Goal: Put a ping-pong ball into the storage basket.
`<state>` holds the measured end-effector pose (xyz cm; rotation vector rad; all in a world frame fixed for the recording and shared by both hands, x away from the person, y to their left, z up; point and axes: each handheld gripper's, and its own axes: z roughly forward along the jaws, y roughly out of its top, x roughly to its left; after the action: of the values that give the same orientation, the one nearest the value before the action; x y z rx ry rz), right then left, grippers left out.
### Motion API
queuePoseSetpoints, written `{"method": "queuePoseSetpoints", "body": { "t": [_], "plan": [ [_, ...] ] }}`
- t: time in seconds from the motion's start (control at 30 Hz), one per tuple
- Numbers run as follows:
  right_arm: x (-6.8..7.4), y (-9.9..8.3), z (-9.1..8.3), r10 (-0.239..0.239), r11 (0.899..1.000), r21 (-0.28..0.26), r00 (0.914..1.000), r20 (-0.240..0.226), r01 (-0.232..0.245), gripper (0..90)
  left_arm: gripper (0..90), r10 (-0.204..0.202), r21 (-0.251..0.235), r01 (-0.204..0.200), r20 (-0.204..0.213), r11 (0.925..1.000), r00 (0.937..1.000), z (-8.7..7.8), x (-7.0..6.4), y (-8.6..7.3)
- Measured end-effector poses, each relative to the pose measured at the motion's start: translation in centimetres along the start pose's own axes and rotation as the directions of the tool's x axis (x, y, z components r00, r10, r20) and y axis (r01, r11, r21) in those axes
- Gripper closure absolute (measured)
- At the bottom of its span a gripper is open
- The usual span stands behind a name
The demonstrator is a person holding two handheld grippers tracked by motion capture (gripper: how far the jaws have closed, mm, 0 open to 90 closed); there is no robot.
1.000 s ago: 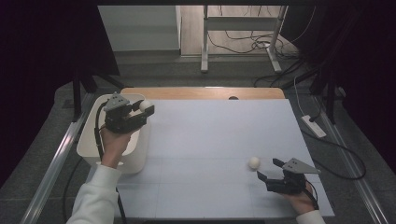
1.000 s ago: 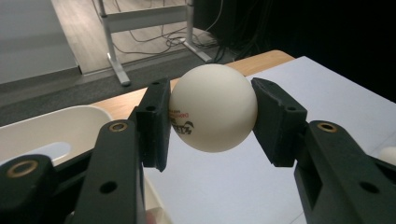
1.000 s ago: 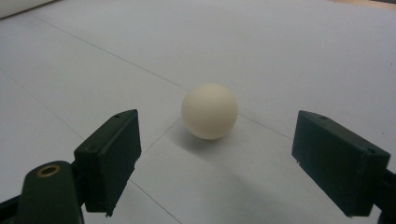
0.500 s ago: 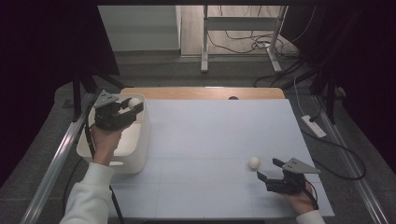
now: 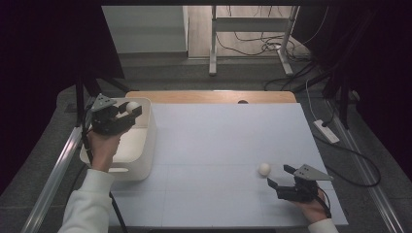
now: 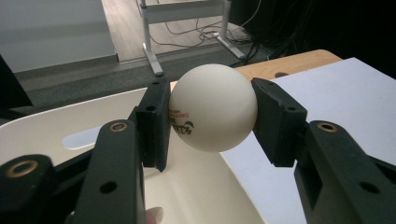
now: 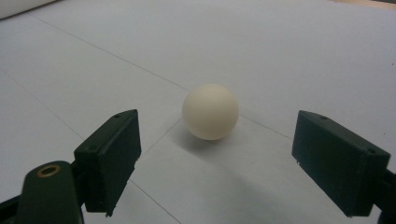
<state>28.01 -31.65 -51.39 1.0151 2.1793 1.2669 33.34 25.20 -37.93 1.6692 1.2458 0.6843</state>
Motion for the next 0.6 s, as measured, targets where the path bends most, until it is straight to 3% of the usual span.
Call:
{"method": "queuePoseSetpoints", "body": {
  "t": [0.4,0.6],
  "plan": [
    [0.0,0.0,0.0,0.000,1.000,0.003,1.0000,-0.003,0.000,15.8,50.8,-0.022,0.001,0.022,-0.028,0.9998,0.9994,-0.5,1.1,-0.1],
    [0.0,0.0,0.0,-0.001,1.000,0.005,1.0000,-0.003,0.001,15.8,50.8,-0.017,0.046,0.019,-0.050,0.9988,0.9986,0.0,1.5,-0.3]
  ]
}}
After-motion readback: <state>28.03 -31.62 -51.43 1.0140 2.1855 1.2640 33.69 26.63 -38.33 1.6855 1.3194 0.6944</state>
